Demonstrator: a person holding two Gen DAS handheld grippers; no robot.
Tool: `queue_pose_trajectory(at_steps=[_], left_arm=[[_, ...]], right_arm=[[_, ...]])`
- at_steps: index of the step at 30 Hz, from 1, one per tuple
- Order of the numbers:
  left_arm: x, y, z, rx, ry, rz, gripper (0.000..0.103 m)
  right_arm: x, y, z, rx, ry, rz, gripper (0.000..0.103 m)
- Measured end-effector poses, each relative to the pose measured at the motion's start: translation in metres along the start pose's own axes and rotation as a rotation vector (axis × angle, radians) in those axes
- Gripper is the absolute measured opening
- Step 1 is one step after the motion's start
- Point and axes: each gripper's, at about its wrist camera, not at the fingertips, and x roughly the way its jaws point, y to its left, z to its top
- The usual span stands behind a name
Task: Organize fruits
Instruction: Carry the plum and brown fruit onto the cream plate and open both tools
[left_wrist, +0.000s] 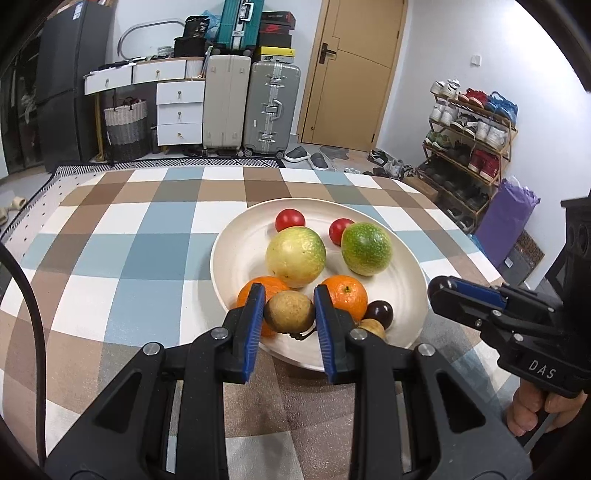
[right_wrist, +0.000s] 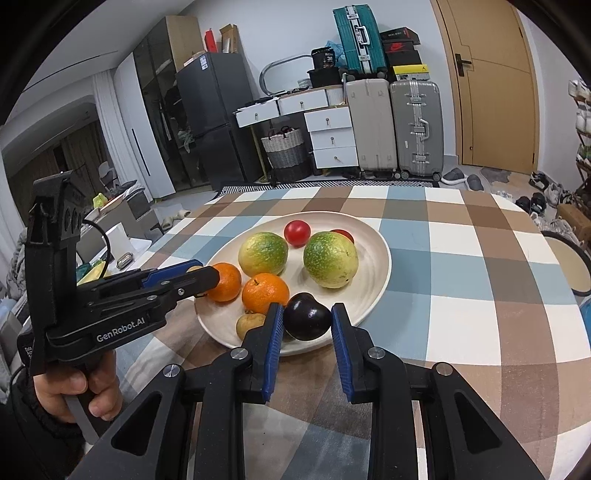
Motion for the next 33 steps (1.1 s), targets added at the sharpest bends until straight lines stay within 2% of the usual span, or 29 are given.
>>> queue_pose_trajectory(at_steps=[14,28,30,33], left_arm=[[0.003,-0.007,-0.001,0.039,0.005,0.013,0.024],[0.002,-0.008,-0.001,0.055,-0.009,0.032,0.024],[0.0,-0.009,-0.001,0.061,-0.015,0.032,0.025],[0.0,-0.01,-0.002,0.059,-0.002,0.028,0.028]], right_arm=[[0.025,-0.009,0.009,0.058,0.063,-0.013,0.027],[0.024,-0.009,0.01,0.057,0.057,-0.029,0.027],[0.023,-0.009,0.01,0.055,0.055,-0.029,0.029],[0.02,-0.01,0.009,0.056,0.042,-0.037,0.038]])
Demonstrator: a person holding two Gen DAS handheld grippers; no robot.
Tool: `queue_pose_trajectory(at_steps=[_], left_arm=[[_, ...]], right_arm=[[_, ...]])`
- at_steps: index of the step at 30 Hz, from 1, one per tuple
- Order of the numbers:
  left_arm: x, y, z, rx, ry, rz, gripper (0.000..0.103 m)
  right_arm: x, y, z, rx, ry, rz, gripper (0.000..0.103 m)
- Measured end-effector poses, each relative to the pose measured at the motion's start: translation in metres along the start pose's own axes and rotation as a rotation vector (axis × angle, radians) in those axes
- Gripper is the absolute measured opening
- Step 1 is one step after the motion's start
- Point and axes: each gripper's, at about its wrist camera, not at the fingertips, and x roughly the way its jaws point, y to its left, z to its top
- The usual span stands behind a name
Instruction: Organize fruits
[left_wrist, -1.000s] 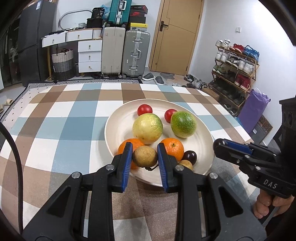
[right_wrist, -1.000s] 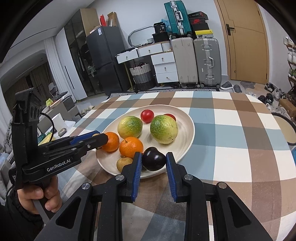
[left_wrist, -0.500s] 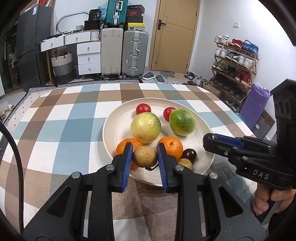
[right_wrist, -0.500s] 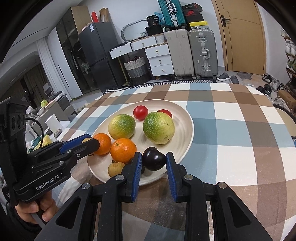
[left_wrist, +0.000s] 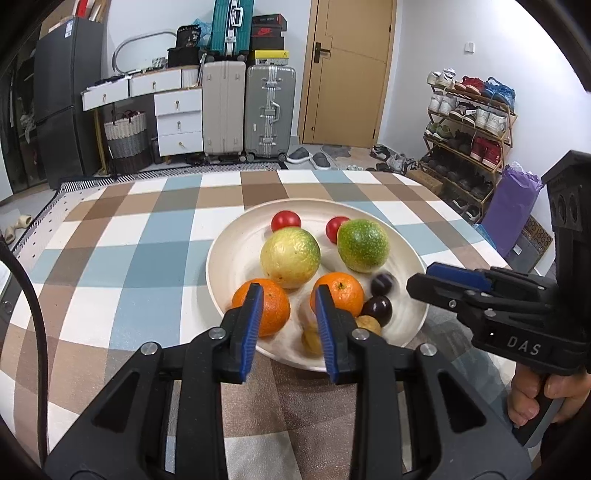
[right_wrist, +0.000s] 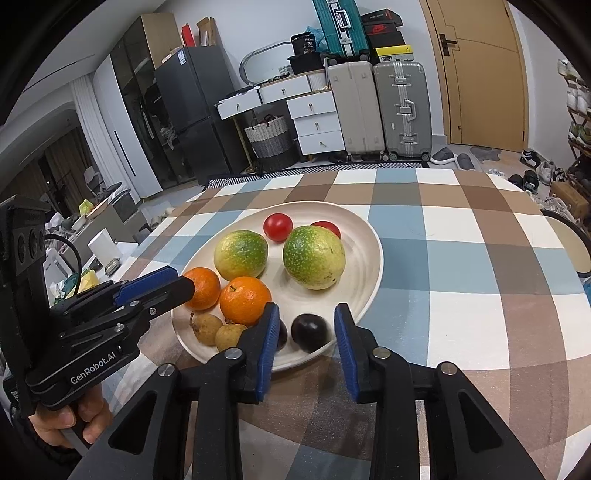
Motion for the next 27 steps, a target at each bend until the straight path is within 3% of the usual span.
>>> queue_pose_trajectory(at_steps=[4,7,9,14,17,27], left_arm=[[-0.001,0.001,-0.002,-0.013,0.014,0.006,0.037],[-0.006,0.003,-0.003,-0.023,-0.005,0.018,0.055],[-0.009,0.002,-0.003,-0.024,-0.013,0.025,0.075],[-0.015,0.001,-0.006,-0.014,-0.014,0.041,0.086],[-0.018,0.002,-0.009,-0.021,-0.011,0.059,0.102],[-0.038,0.007,-0.019,-0.036,-0.054,0.061,0.102]], right_arm=[[-0.004,-0.001,0.0,0.005,-0.019,-0.004,0.045],[-0.007,-0.002,-0.001,0.008,-0.037,-0.014,0.052],[-0.008,-0.002,-0.001,0.004,-0.04,-0.019,0.06],[-0.013,-0.003,-0.002,0.002,-0.063,-0.026,0.087],[-0.018,-0.006,-0.004,0.002,-0.08,-0.023,0.091],[-0.039,-0.002,-0.014,-0.056,-0.131,-0.004,0.102]])
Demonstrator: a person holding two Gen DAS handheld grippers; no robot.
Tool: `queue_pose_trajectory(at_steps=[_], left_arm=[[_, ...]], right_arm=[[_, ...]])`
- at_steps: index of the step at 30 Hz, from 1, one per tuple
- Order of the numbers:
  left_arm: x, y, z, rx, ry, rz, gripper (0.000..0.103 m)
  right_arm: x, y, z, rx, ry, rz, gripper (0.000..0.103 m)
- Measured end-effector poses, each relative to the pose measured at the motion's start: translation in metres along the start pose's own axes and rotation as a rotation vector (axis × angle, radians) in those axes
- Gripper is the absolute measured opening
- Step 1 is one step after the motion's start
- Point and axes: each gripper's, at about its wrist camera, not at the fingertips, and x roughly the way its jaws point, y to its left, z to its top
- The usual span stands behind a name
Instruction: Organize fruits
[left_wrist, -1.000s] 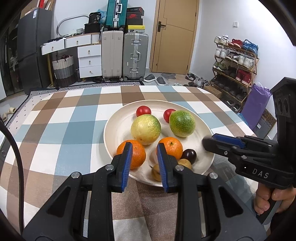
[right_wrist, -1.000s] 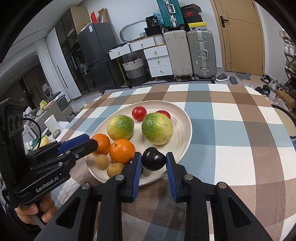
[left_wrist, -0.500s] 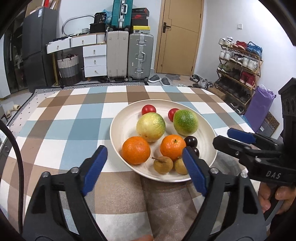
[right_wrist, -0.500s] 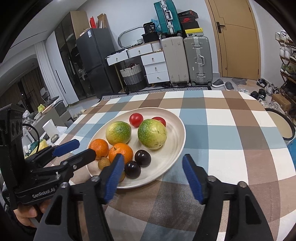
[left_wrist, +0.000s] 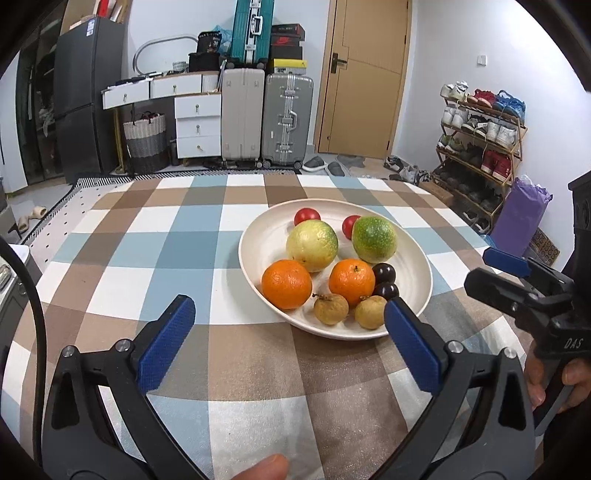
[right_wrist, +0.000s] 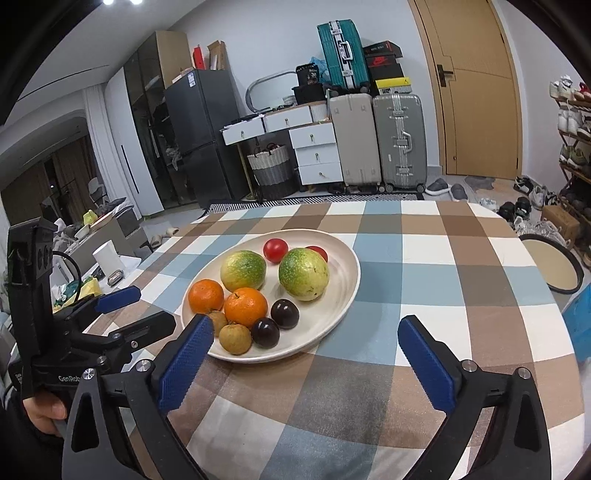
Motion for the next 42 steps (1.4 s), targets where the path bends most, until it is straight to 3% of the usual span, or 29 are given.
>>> queue_pose_trajectory(at_steps=[16,42], left_arm=[[-0.018,-0.004,-0.006,0.02,-0.05,0.008,0.102],[-0.02,-0.007,-0.006,0.033,-0.06,0.005,0.102]], right_arm=[[-0.014,0.03,-0.006,-0.148,-0.057,-0.006,0.103],[-0.012,0.031,-0.006,-0.142,-0.054,-0.007,0.103]])
